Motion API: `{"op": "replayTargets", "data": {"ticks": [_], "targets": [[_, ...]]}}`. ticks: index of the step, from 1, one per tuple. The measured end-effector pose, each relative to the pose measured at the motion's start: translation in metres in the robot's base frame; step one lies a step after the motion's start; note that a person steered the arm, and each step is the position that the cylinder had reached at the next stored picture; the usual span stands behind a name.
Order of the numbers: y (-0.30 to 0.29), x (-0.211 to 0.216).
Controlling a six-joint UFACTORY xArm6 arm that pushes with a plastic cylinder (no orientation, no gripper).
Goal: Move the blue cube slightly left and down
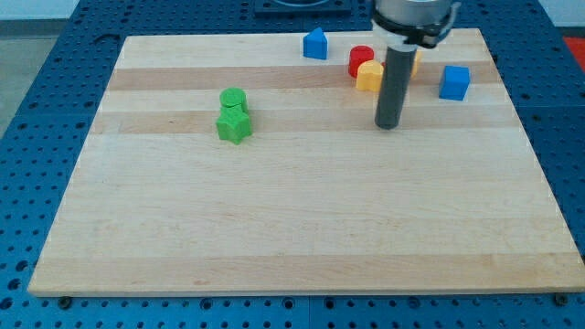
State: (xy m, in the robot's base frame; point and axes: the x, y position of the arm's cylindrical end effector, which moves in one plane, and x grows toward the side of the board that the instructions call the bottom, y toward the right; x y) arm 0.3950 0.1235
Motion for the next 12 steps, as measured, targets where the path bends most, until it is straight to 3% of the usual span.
{"op": "replayTargets", "data": {"ticks": [4, 7, 12], "targets": [[0.11, 0.0], [0.141, -0.016], [0.142, -0.04]]}}
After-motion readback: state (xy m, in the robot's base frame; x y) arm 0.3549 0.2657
